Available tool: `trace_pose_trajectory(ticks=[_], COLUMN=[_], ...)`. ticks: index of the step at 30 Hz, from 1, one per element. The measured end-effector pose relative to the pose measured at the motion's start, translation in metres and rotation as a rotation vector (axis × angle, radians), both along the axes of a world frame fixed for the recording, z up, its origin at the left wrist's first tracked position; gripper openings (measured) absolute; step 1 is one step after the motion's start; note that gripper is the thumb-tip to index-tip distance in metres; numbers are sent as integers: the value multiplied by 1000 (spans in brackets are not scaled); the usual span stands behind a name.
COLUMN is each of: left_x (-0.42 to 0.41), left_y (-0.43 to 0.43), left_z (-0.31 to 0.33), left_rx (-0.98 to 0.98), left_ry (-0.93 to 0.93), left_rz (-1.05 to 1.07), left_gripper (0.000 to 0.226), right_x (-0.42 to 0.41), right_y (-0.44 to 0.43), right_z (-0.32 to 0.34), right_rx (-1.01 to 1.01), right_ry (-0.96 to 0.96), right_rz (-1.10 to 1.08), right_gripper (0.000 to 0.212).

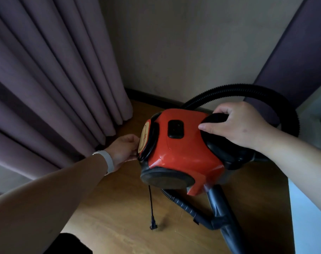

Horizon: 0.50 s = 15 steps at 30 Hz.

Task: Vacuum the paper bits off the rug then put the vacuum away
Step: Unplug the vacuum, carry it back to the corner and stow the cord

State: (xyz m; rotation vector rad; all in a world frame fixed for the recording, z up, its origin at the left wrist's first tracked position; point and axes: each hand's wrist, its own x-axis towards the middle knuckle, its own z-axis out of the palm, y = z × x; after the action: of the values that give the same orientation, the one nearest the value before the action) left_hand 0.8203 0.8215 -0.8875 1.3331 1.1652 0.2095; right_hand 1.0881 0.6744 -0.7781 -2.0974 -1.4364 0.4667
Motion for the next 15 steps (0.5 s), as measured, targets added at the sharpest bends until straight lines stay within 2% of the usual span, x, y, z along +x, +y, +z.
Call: trace_pose_trajectory(ticks=[4, 8, 12, 15], left_x=[4, 8, 14, 19], left_y=[-8, -19, -28, -28], left_z=[2, 7, 25, 34], left_rx=[113, 147, 125, 329], left_ry=[99, 280, 416, 607], left_rz=[-108, -334, -483, -664], left_gripper=[18, 22, 14, 16], right_x=[0, -1, 1, 2], right_y=[1, 0, 0, 0], right_z=[-5, -11, -12, -12], right_rx=[-18, -53, -74, -79], right_ry=[-67, -135, -188, -208], right_rz=[-51, -114, -184, -198], right_gripper=[41, 40, 40, 40])
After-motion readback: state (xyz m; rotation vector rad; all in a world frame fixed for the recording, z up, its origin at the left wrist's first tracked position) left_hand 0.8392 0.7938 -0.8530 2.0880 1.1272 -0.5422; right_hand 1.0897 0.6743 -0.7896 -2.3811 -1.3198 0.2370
